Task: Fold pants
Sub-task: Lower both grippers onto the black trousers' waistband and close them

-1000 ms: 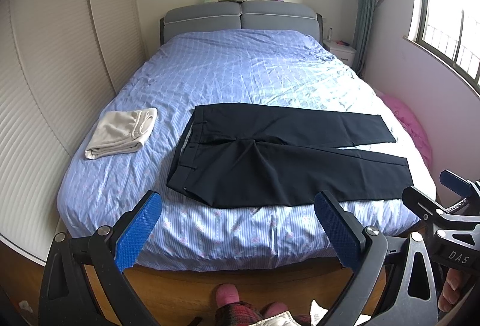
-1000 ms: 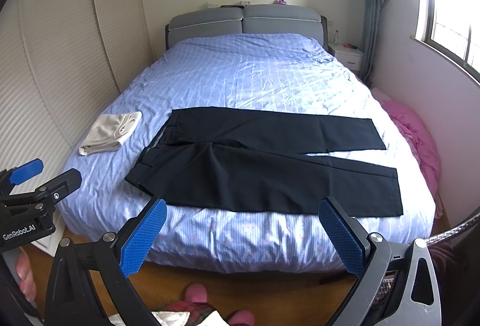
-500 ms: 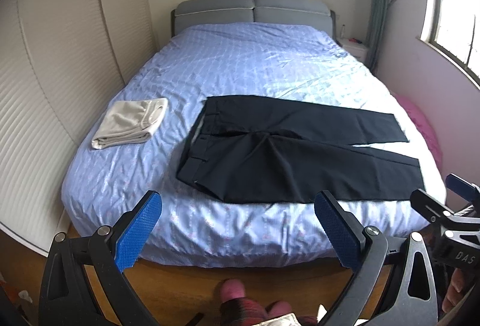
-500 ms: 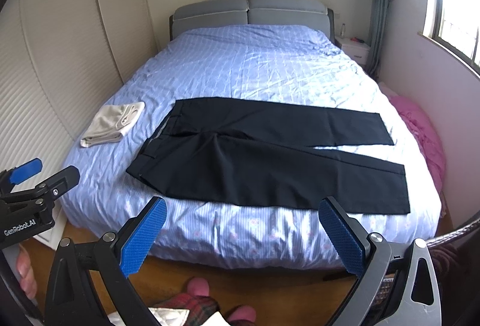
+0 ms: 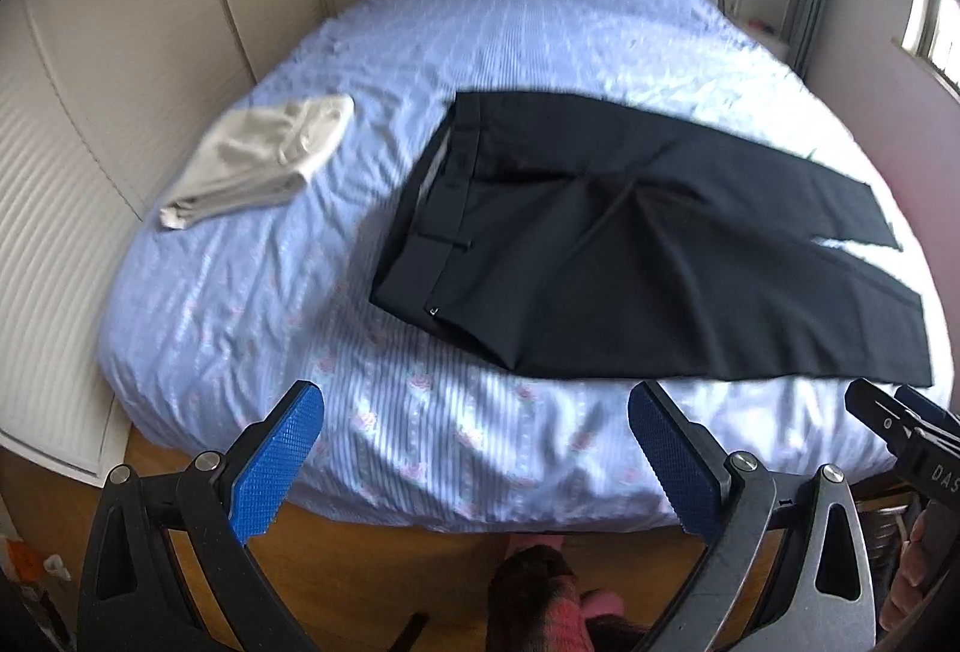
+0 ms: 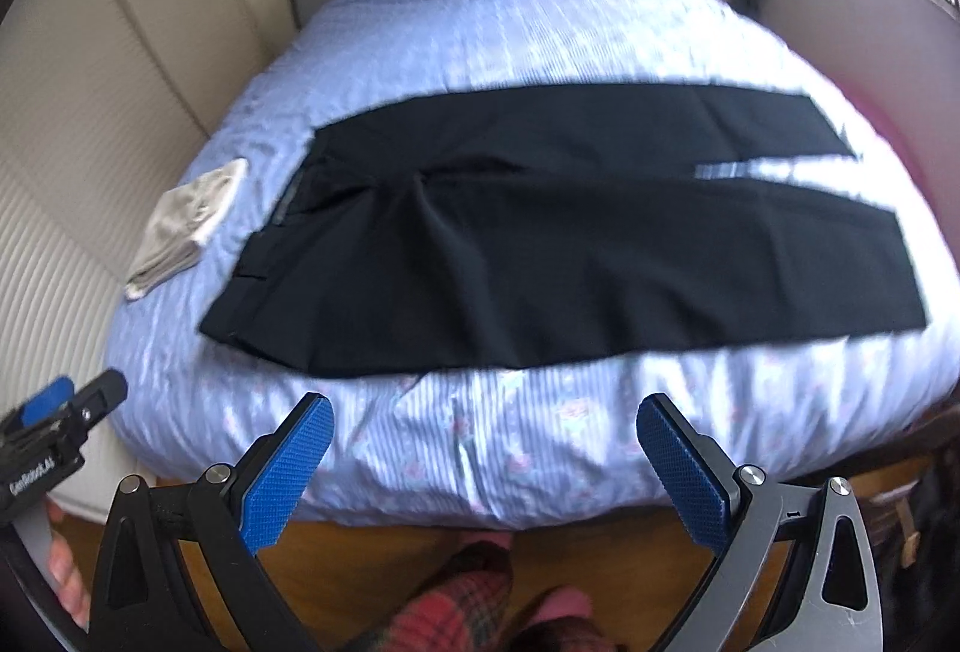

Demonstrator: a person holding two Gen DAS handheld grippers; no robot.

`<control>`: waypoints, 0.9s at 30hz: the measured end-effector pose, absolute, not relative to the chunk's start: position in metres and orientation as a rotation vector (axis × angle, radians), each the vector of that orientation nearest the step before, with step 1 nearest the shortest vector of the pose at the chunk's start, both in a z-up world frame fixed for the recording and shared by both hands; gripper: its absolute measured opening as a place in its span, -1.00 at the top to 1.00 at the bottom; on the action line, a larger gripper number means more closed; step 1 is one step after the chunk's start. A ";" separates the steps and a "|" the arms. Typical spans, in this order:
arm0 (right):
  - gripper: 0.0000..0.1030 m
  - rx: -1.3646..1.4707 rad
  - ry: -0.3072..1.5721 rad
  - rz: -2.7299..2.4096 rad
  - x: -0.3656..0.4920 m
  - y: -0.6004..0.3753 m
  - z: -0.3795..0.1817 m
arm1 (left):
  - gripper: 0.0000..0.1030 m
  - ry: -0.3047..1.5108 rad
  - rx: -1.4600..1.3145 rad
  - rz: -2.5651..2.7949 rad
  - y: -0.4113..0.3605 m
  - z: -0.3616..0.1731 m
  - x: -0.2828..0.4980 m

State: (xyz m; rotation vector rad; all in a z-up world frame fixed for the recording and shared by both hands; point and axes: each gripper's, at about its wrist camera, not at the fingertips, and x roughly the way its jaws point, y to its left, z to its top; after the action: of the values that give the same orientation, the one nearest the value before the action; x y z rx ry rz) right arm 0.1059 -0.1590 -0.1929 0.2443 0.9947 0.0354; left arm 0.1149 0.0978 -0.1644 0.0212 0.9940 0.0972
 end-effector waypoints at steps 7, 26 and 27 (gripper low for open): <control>-0.96 0.340 1.059 -0.059 0.156 -0.160 -0.288 | -1.00 1.068 -0.003 0.084 0.110 -0.248 0.173; 0.17 0.565 0.980 -0.283 0.204 -0.212 -0.373 | -0.14 1.171 -0.237 0.068 0.144 -0.331 0.248; 0.33 0.556 0.980 -0.301 0.207 -0.217 -0.370 | 0.07 1.168 -0.252 0.070 0.145 -0.327 0.248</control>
State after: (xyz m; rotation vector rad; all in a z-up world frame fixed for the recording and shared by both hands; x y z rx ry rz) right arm 0.2067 -0.2169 -0.3699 0.5563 0.9799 -0.3007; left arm 0.2476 0.1452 -0.3265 -0.2522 1.1679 0.0696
